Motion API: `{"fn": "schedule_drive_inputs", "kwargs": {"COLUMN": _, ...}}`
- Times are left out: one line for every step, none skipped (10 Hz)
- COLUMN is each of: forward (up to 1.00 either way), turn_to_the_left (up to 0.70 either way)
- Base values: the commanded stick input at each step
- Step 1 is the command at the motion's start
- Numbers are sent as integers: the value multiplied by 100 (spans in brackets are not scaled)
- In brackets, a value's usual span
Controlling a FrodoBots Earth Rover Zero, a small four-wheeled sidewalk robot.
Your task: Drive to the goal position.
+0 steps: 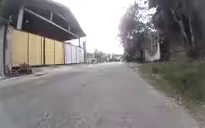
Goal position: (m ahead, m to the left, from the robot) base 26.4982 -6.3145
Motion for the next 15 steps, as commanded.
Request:
{"fn": "schedule_drive_inputs", "kwargs": {"forward": 100, "turn_to_the_left": 5}}
{"fn": "schedule_drive_inputs", "kwargs": {"forward": 100, "turn_to_the_left": 5}}
{"fn": "schedule_drive_inputs", "kwargs": {"forward": 100, "turn_to_the_left": 5}}
{"fn": "schedule_drive_inputs", "kwargs": {"forward": 100, "turn_to_the_left": 5}}
{"fn": "schedule_drive_inputs", "kwargs": {"forward": 100, "turn_to_the_left": 5}}
{"fn": "schedule_drive_inputs", "kwargs": {"forward": 100, "turn_to_the_left": -11}}
{"fn": "schedule_drive_inputs", "kwargs": {"forward": 100, "turn_to_the_left": -35}}
{"fn": "schedule_drive_inputs", "kwargs": {"forward": 100, "turn_to_the_left": -35}}
{"fn": "schedule_drive_inputs", "kwargs": {"forward": 100, "turn_to_the_left": -31}}
{"fn": "schedule_drive_inputs", "kwargs": {"forward": 100, "turn_to_the_left": 5}}
{"fn": "schedule_drive_inputs", "kwargs": {"forward": 100, "turn_to_the_left": 5}}
{"fn": "schedule_drive_inputs", "kwargs": {"forward": 100, "turn_to_the_left": 5}}
{"fn": "schedule_drive_inputs", "kwargs": {"forward": 100, "turn_to_the_left": 5}}
{"fn": "schedule_drive_inputs", "kwargs": {"forward": 100, "turn_to_the_left": 5}}
{"fn": "schedule_drive_inputs", "kwargs": {"forward": 100, "turn_to_the_left": 5}}
